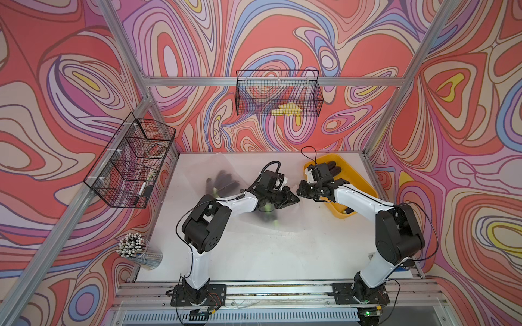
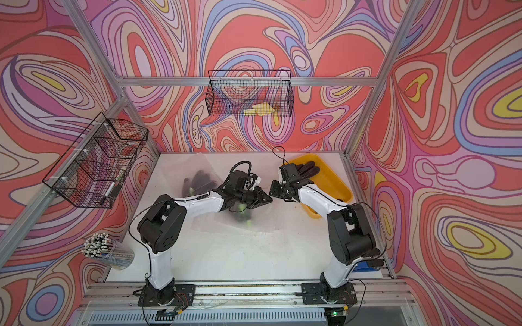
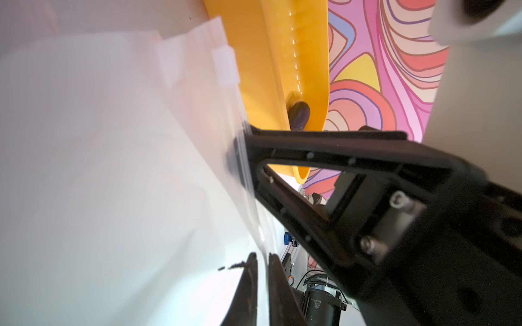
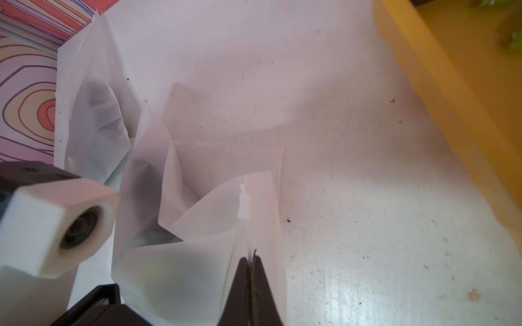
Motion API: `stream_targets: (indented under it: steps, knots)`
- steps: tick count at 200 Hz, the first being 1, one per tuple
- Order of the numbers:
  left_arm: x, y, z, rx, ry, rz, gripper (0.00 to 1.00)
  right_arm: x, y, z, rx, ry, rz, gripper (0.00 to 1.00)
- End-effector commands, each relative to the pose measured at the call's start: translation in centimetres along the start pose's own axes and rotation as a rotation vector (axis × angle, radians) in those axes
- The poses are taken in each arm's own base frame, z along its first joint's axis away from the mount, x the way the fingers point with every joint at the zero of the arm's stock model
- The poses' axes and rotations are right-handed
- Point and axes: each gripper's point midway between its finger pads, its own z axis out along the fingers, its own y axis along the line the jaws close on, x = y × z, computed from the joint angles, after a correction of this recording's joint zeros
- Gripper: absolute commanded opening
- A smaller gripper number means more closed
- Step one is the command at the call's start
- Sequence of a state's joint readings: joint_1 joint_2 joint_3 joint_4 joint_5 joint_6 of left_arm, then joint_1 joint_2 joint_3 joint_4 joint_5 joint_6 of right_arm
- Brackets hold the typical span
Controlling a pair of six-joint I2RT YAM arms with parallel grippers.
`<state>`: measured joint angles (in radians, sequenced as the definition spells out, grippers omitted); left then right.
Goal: Place the eggplant in a zip-top bag and seal the zipper
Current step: Adjust the zipper food storage bag in the zipper food storage bag.
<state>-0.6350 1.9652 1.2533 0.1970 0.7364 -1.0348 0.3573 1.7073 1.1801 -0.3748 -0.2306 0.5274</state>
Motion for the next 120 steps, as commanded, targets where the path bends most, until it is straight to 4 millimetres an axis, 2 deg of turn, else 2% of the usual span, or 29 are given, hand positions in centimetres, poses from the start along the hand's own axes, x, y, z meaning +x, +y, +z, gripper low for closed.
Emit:
stream_targets:
  steps: [1,24,39,51,73,99,120]
  knots:
    - [-0.5,-1.7,-1.6,0.061,-0.021,0.017,0.27,0.3,-1.1,-0.6,0.035,-0.006,-0.009,0.0]
    - [-1.6,-2.4,-3.5,0.122,-0.048,0.003,0.36,0.5,-1.3,-0.4,0.018,-0.004,-0.017,0.0]
    - [-2.7,-2.7,-5.3,0.137,-0.086,0.01,0.37,0.4,-0.9,-0.5,-0.011,-0.018,-0.042,0.0]
    - [-3.6,-2.2,-6.5,0.075,-0.115,0.052,0.36,0.3,-0.4,-0.9,-0.043,-0.032,-0.075,0.0]
    - [-4.7,-1.1,-7.0,-0.109,-0.112,0.292,0.35,0.5,1.5,-1.9,-0.149,-0.044,-0.173,0.0]
    - [-6.1,0.0,-6.5,-0.201,-0.058,0.6,0.38,0.6,3.6,-2.9,-0.284,-0.096,-0.285,0.0]
    - [-7.3,0.1,-7.3,-0.137,-0.049,0.745,0.43,0.1,5.2,-3.6,-0.358,-0.117,-0.353,0.0]
